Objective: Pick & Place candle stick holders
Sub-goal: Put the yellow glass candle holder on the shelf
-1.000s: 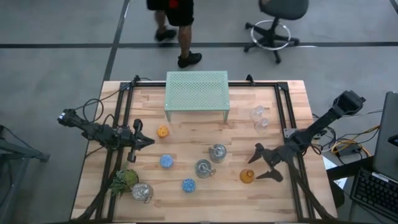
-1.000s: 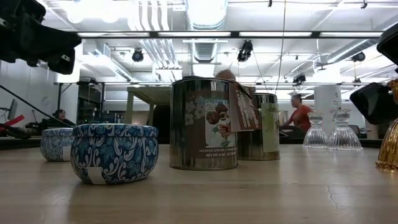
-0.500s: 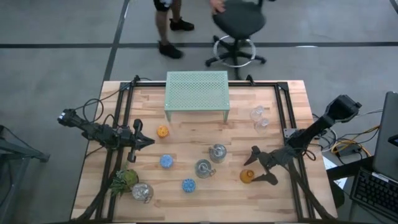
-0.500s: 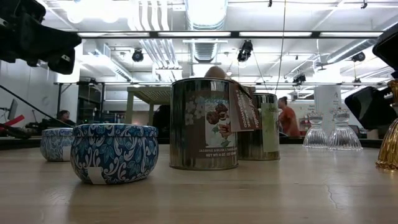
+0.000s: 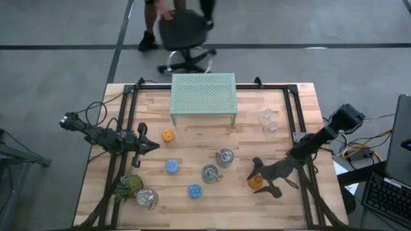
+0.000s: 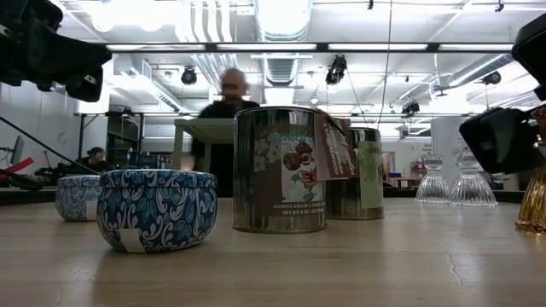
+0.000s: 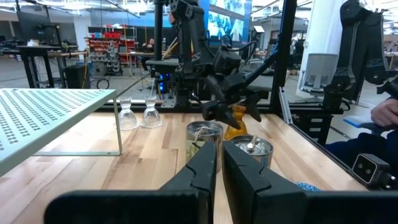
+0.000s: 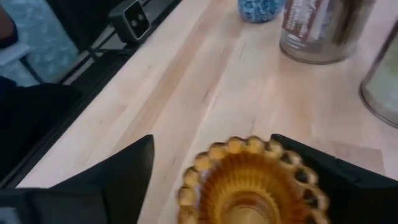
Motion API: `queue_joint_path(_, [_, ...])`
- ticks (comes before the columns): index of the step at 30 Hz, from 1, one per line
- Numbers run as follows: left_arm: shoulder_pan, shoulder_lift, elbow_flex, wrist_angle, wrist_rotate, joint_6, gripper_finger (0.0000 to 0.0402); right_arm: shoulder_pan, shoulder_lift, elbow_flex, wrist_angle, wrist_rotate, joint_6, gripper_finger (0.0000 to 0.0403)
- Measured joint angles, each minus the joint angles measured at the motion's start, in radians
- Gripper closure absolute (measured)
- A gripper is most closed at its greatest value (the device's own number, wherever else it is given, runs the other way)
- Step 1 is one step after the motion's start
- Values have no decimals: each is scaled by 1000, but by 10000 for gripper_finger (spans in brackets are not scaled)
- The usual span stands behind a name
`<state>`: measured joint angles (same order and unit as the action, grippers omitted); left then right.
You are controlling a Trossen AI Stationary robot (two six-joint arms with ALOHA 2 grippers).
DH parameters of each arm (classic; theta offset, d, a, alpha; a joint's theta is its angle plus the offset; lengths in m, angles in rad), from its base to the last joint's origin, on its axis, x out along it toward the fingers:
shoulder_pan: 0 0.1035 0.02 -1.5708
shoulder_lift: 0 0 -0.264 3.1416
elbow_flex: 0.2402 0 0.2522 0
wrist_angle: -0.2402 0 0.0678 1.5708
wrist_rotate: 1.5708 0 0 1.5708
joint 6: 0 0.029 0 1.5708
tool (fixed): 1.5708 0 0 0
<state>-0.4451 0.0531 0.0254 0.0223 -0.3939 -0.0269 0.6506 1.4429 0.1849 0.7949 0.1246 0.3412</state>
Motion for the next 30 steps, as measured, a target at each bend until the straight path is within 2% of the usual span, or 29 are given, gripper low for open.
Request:
queue_joint_path(6, [0, 0, 0, 0, 0, 0, 371, 0, -9, -13, -4, -2, -5, 159])
queue_joint_path(12, [0, 0, 0, 0, 0, 0, 371, 0, -8, -39, -6, -2, -5, 189])
queue_joint_path(22, [0, 0, 0, 0, 0, 0, 371, 0, -10, -55, -3, -72, -6, 186])
queue_joint_path(30, [0, 0, 0, 0, 0, 0, 371, 0, -11, -57, -6, -81, -13, 181])
